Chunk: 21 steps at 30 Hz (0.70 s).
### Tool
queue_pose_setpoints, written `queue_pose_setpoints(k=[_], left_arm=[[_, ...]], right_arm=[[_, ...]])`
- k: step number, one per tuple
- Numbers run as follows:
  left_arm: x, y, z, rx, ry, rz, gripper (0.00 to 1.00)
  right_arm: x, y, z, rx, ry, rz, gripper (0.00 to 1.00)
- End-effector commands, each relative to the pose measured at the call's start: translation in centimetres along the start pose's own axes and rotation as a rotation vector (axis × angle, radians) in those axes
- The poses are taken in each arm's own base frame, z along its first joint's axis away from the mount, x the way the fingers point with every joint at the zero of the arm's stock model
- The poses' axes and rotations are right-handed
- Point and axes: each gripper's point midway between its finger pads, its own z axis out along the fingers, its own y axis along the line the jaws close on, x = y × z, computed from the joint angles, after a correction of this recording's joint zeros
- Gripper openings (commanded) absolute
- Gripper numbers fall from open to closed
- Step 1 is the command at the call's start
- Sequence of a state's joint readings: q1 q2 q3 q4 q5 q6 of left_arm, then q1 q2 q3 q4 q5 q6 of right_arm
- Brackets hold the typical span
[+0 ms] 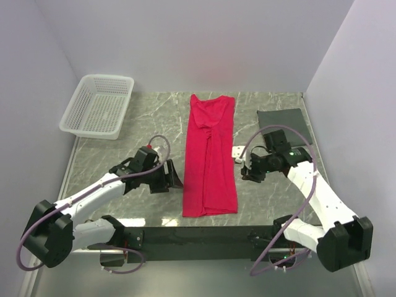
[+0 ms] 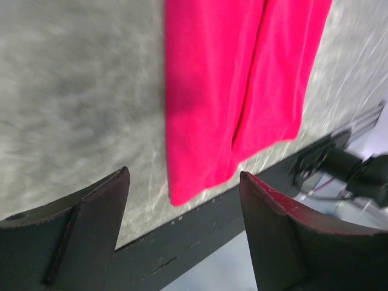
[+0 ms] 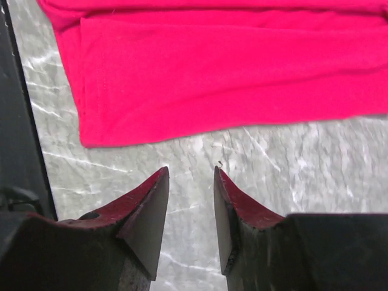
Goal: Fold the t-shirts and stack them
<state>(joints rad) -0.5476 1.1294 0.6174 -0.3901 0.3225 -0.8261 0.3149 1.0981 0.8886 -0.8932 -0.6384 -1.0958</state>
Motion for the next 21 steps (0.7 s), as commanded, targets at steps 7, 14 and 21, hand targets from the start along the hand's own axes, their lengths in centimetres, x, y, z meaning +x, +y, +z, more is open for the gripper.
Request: queue_pose_setpoints(k=[7, 14, 21], left_arm=[[4.6, 0.0, 0.8, -0.085, 0.108, 0.109, 0.77], [6.9, 0.4, 2.0, -0.152, 0.166, 0.008, 0.64], [7.7, -0.8, 0.8, -0.141, 0.079, 0.239, 0.66]], right_arm=[[1.7, 7.6, 0.3, -0.146, -0.066, -0.122, 0.57], [2.0, 9.4, 3.2, -0.201, -0.045, -0.300, 0.66], [1.1, 9.6, 5.7, -0.208, 0.014, -0.413, 0.66]])
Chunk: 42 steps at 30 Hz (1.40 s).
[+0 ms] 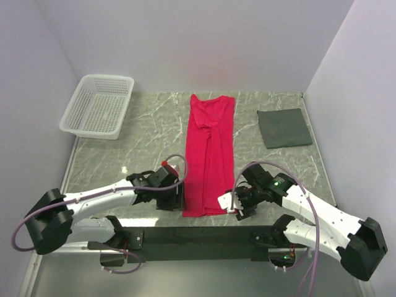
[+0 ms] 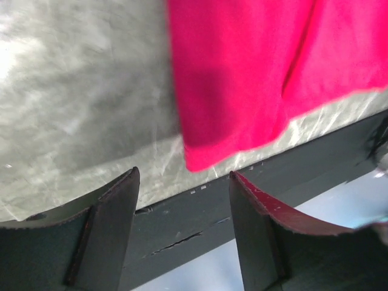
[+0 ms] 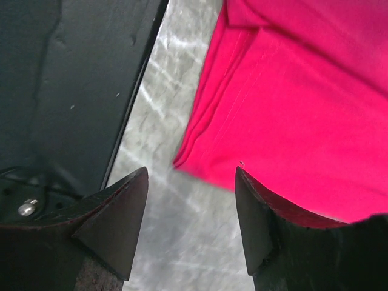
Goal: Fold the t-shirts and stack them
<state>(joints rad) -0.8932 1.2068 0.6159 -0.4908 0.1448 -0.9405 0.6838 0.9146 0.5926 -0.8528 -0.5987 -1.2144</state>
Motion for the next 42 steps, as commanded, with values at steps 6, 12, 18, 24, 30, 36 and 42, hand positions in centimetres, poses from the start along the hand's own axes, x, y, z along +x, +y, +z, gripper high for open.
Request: queue_pose_setpoints(k=[6, 12, 18, 24, 30, 36, 42], left_arm=[[0.3, -2.6, -1.2, 0.103, -0.178, 0.233, 0.69], [2.7, -1.5, 1.3, 0.047, -0.037, 0.093, 0.69], [3.6, -1.6, 2.1, 0.053, 0.006, 0.017, 0.65], [3.7, -1.3, 2.9, 0.011, 0.034, 0.003, 0.62], [3.6, -1.0, 3.4, -0.027, 0.050, -0.005, 0.58], [3.0, 0.0, 3.3, -0.033, 0.041, -0.059, 0.49], [2.0, 0.0, 3.1, -0.009, 0.022, -0.082, 0.52]], right_arm=[[-1.2, -1.6, 2.4, 0.012, 0.021, -0.111, 0.65], [-0.6, -1.5, 3.5, 0.013, 0.049, -0.141, 0.63], [0.4, -1.7, 4.1, 0.037, 0.084, -0.158, 0.61], [1.6, -1.3, 4.2, 0.031, 0.123, -0.159, 0.61], [2.7, -0.6, 4.3, 0.019, 0.153, -0.170, 0.60], [2.7, -0.9, 4.6, 0.025, 0.153, -0.177, 0.56], [3.0, -1.0, 4.7, 0.026, 0.165, -0.173, 0.54]])
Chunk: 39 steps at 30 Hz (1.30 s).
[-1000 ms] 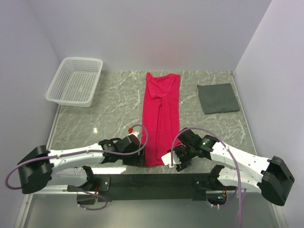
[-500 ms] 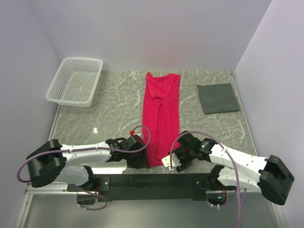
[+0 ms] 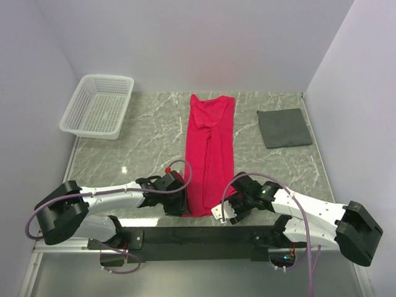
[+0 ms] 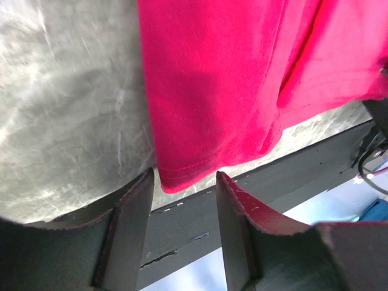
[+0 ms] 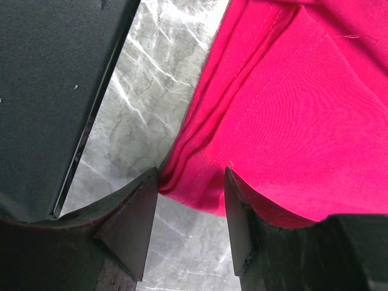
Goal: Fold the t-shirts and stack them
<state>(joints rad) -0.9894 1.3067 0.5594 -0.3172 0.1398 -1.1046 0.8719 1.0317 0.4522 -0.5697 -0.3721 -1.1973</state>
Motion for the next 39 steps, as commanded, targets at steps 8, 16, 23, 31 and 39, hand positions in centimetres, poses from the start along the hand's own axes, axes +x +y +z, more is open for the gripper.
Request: queue_pose_setpoints(k=[8, 16, 23, 31, 39], left_arm=[[-0.4, 1.7, 0.7, -0.051, 0.016, -0.005, 0.51], [-1.0, 0.9, 1.4, -0.023, 0.040, 0.021, 0.20], [-1.2, 0.5, 1.6, 0.001, 0.051, 0.030, 0.02], [-2.3, -1.6, 0.3, 0.099, 0.040, 0.071, 0.01], [-5.0, -2.9, -2.2, 0.200, 0.036, 0.049, 0.01]], right_arm=[[-0.1, -0.4, 0.3, 0.014, -0.001, -0.021, 0.50], [-0.1, -0.4, 0.3, -0.010, 0.009, -0.022, 0.43], [0.0, -0.4, 0.4, -0.015, 0.017, -0.016, 0.25], [-0.4, -0.2, 0.2, -0.040, 0.011, 0.015, 0.05], [-4.0, -1.7, -2.9, -0.036, -0.152, 0.171, 0.00]])
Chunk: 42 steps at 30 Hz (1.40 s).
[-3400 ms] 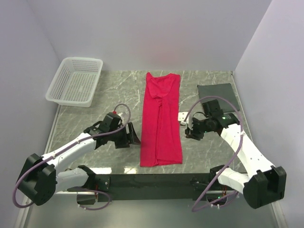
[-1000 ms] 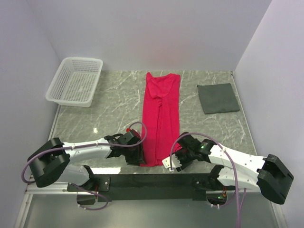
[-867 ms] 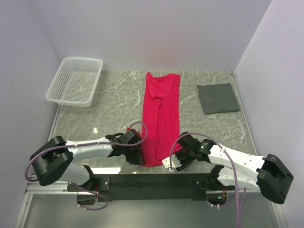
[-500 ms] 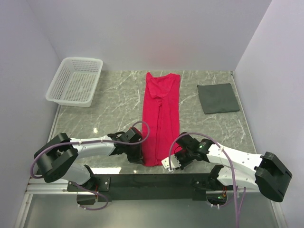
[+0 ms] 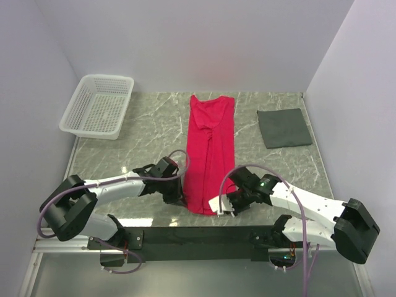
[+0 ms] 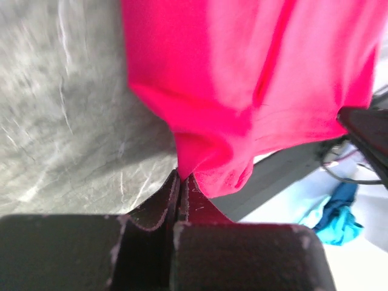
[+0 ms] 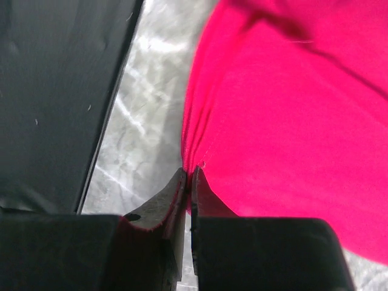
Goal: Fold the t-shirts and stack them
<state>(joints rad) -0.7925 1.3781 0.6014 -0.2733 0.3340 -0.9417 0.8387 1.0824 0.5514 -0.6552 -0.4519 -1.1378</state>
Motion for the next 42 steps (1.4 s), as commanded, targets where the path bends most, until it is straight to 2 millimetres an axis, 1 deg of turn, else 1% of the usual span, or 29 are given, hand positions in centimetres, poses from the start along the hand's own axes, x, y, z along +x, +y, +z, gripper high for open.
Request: queue_pose_setpoints(k=[1, 3, 4, 5, 6, 8, 9, 10, 12, 18, 19, 21, 22, 24, 25, 26, 27, 28, 29, 30, 31, 32, 33, 35, 37, 38, 39, 41, 42], left_arm=[[-2.2, -2.7, -2.0, 0.109, -0.021, 0.049, 0.01], [-2.9, -3.7, -2.6, 0.143, -0.009, 0.053, 0.01], [-3.2, -3.6, -2.5, 0.136, 0.000, 0.049, 0.01], [-3.3, -4.0, -2.7, 0.150, 0.017, 0.052, 0.01], [-4.1, -4.9, -3.0, 0.169, 0.008, 0.067, 0.01], [-4.5, -5.3, -3.0, 0.172, 0.032, 0.056, 0.01], [-5.1, -6.3, -3.5, 0.199, 0.038, 0.061, 0.01], [-5.2, -6.2, -3.4, 0.191, 0.053, 0.051, 0.01], [-6.0, -7.3, -4.0, 0.217, 0.055, 0.054, 0.01], [-9.1, -7.7, -5.4, 0.264, 0.035, -0.023, 0.01], [-9.9, -7.3, -5.4, 0.264, 0.035, -0.046, 0.01], [-11.5, -7.8, -5.7, 0.278, 0.021, -0.043, 0.01], [-12.5, -7.3, -5.3, 0.269, 0.020, -0.061, 0.01], [-14.7, -8.0, -5.7, 0.279, -0.011, -0.047, 0.01], [-15.7, -7.5, -5.1, 0.267, -0.009, -0.066, 0.01], [-17.1, -8.0, -5.4, 0.280, -0.030, -0.058, 0.01], [-17.8, -7.5, -4.4, 0.268, -0.016, -0.074, 0.01], [-18.8, -7.2, -4.4, 0.269, -0.026, -0.084, 0.01], [-20.1, -7.9, -4.7, 0.283, -0.043, -0.066, 0.01], [-20.7, -7.2, -3.6, 0.267, -0.028, -0.080, 0.01], [-21.5, -7.0, -3.5, 0.262, -0.032, -0.089, 0.01], [-22.7, -7.5, -3.9, 0.271, -0.052, -0.078, 0.01], [-23.4, -6.6, -3.1, 0.258, -0.046, -0.095, 0.01], [-25.0, -6.6, -3.3, 0.260, -0.069, -0.099, 0.01], [-26.2, -5.7, -2.7, 0.256, -0.076, -0.126, 0.01], [-27.2, -6.0, -3.0, 0.267, -0.094, -0.122, 0.01], [-27.7, -5.3, -2.4, 0.264, -0.087, -0.137, 0.01], [-28.8, -5.7, -2.5, 0.277, -0.100, -0.128, 0.01], [-29.0, -5.6, -2.0, 0.285, -0.088, -0.136, 0.01]], right_arm=[[-2.8, -1.3, -2.2, 0.021, -0.127, 0.098, 0.00], [-3.3, -2.6, -3.2, 0.056, -0.151, 0.140, 0.00], [-3.1, -3.1, -3.6, 0.074, -0.159, 0.171, 0.00], [-3.2, -3.8, -3.9, 0.088, -0.165, 0.184, 0.00], [-3.0, -4.1, -4.1, 0.097, -0.165, 0.199, 0.00], [-2.8, -5.0, -4.7, 0.119, -0.170, 0.235, 0.00], [-2.7, -5.4, -4.9, 0.129, -0.174, 0.249, 0.00], [-2.6, -5.7, -5.0, 0.134, -0.176, 0.264, 0.00], [-2.3, -6.7, -5.5, 0.153, -0.184, 0.307, 0.00], [-0.7, -10.7, -7.4, 0.229, -0.201, 0.441, 0.00], [-0.5, -11.1, -7.5, 0.231, -0.205, 0.464, 0.00], [0.2, -12.8, -8.0, 0.242, -0.211, 0.508, 0.00], [0.4, -13.3, -8.1, 0.245, -0.216, 0.536, 0.00], [0.9, -14.9, -8.4, 0.252, -0.222, 0.570, 0.00], [1.4, -15.9, -8.4, 0.256, -0.222, 0.603, 0.00], [1.7, -16.4, -8.4, 0.257, -0.218, 0.618, 0.00], [1.9, -16.9, -8.4, 0.257, -0.217, 0.626, 0.00], [2.6, -17.9, -8.4, 0.259, -0.212, 0.662, 0.00], [3.0, -18.4, -8.3, 0.258, -0.210, 0.679, 0.00], [3.3, -19.0, -8.3, 0.259, -0.211, 0.694, 0.00], [4.1, -20.0, -8.3, 0.261, -0.211, 0.735, 0.00], [4.6, -20.6, -8.4, 0.272, -0.211, 0.752, 0.00], [4.9, -21.1, -8.4, 0.274, -0.207, 0.769, 0.00], [6.1, -22.5, -8.3, 0.282, -0.196, 0.808, 0.00], [6.8, -23.6, -8.1, 0.284, -0.185, 0.834, 0.00], [7.3, -23.9, -8.1, 0.292, -0.178, 0.849, 0.00], [7.6, -24.2, -8.0, 0.293, -0.176, 0.859, 0.00], [8.1, -24.9, -7.7, 0.293, -0.173, 0.878, 0.00], [8.3, -25.1, -7.7, 0.294, -0.173, 0.888, 0.00]])
